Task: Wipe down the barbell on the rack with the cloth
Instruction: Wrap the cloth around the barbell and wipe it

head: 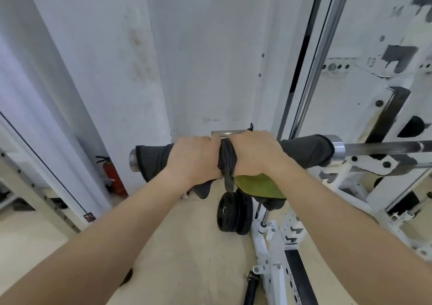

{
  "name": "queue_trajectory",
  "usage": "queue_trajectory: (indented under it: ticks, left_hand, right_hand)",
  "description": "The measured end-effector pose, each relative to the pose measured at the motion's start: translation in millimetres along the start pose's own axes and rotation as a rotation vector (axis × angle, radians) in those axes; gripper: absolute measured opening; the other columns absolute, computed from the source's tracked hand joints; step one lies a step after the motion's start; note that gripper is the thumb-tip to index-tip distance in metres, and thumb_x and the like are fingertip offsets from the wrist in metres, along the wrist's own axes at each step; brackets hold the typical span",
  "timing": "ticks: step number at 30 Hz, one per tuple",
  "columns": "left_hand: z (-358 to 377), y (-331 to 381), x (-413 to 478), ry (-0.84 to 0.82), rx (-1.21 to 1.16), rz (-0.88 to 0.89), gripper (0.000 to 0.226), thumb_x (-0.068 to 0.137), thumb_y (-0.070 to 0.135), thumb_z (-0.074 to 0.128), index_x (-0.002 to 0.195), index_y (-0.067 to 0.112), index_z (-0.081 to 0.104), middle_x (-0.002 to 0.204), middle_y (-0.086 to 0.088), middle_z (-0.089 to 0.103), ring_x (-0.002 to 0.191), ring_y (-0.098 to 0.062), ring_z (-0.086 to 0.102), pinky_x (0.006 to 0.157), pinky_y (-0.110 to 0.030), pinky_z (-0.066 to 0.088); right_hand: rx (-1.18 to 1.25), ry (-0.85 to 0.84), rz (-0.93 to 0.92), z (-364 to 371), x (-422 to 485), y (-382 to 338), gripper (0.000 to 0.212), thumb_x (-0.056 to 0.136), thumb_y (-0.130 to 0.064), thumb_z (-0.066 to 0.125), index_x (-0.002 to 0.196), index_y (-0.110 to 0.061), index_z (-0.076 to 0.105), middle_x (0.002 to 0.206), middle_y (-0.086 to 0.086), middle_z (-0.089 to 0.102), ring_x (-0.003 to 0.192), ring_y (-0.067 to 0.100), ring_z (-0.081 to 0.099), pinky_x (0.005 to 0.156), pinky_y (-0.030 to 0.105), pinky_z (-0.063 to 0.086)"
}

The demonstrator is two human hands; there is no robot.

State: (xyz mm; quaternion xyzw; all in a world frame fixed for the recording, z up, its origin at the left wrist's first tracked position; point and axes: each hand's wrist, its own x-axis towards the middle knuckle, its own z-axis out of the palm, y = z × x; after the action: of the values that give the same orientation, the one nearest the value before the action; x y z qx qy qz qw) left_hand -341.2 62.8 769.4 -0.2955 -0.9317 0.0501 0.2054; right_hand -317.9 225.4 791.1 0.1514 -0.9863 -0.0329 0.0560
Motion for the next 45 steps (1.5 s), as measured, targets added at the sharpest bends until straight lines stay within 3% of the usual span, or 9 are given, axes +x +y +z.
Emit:
queue_trajectory:
  ticks: [5,9,16,23,28,34,37,41,45]
  left_hand:
    - [-7,-81,-41,-0.151,-0.003,-0.113,0.046,0.072,0.062,0.059,0.091,0.023,0.042,0.062,0.010,0.045,0.054,-0.015,0.046,0.052,-0.029,0.036]
    - [-18,-109,-45,-0.368,-0.075,-0.139,0.054,0.065,0.065,0.066,0.099,0.026,0.050,0.072,0.010,0.051,0.070,-0.020,0.056,0.060,-0.031,0.042]
    - [-19,-96,0,-0.694,-0.447,-0.080,0.046,0.061,0.043,0.086,0.098,0.026,0.066,0.093,0.006,0.071,0.084,-0.017,0.066,0.080,-0.035,0.057]
    - [-13,21,56,-0.488,-0.287,0.099,0.050,0.062,0.053,0.077,0.096,0.019,0.063,0.080,0.006,0.064,0.073,-0.017,0.062,0.073,-0.037,0.058]
    - [-4,88,63,-0.096,-0.181,0.128,0.037,0.079,0.049,0.062,0.101,0.021,0.057,0.084,0.004,0.064,0.073,-0.019,0.062,0.065,-0.037,0.056]
    - [11,45,23,0.176,-0.059,0.080,0.034,0.079,0.049,0.063,0.090,0.019,0.055,0.068,0.007,0.059,0.053,-0.017,0.053,0.047,-0.027,0.033]
    - [7,-9,-8,0.084,-0.010,-0.028,0.038,0.078,0.057,0.057,0.083,0.023,0.041,0.063,0.011,0.046,0.052,-0.015,0.045,0.047,-0.026,0.027]
    - [-10,-79,-44,-0.113,-0.070,-0.137,0.040,0.070,0.055,0.063,0.086,0.027,0.041,0.064,0.009,0.049,0.057,-0.017,0.051,0.049,-0.028,0.033]
    - [-8,-131,-67,-0.292,-0.632,-0.273,0.048,0.064,0.038,0.085,0.097,0.033,0.050,0.086,0.009,0.063,0.081,-0.014,0.061,0.066,-0.030,0.049]
  right_hand:
    - [-0.009,0.227,-0.064,8,34,-86,0.014,0.084,-0.036,0.059,0.088,-0.023,0.056,0.065,-0.007,0.046,0.064,0.021,0.057,0.049,0.029,0.026]
    - [-0.066,0.377,-0.026,23,46,-119,0.018,0.079,-0.024,0.065,0.096,-0.019,0.060,0.081,-0.001,0.066,0.071,0.023,0.063,0.059,0.033,0.040]
    - [-0.207,0.482,-0.079,45,2,-33,0.052,0.072,-0.042,0.080,0.111,-0.013,0.061,0.094,0.006,0.067,0.083,0.029,0.066,0.072,0.039,0.052]
    - [-0.264,0.436,0.146,42,-57,72,0.040,0.070,-0.042,0.076,0.096,-0.013,0.065,0.080,0.005,0.066,0.073,0.029,0.065,0.072,0.037,0.049]
    - [-0.225,0.311,0.189,27,-64,92,0.033,0.057,-0.029,0.078,0.078,-0.017,0.055,0.062,-0.003,0.056,0.054,0.023,0.055,0.057,0.029,0.031]
    - [-0.101,0.139,0.102,10,-34,43,0.033,0.077,-0.043,0.064,0.102,-0.025,0.053,0.072,-0.011,0.051,0.064,0.016,0.051,0.055,0.030,0.038]
    - [-0.020,0.158,-0.020,8,-6,-12,0.033,0.084,-0.041,0.061,0.109,-0.021,0.056,0.087,-0.005,0.064,0.076,0.019,0.064,0.061,0.035,0.050]
    - [-0.046,0.213,-0.086,10,34,-87,0.025,0.082,-0.036,0.061,0.101,-0.020,0.056,0.083,-0.004,0.064,0.072,0.022,0.065,0.050,0.031,0.030]
    - [-0.094,0.222,-0.046,14,54,-126,0.042,0.080,-0.027,0.064,0.119,-0.019,0.051,0.101,0.001,0.064,0.082,0.024,0.066,0.053,0.031,0.033]
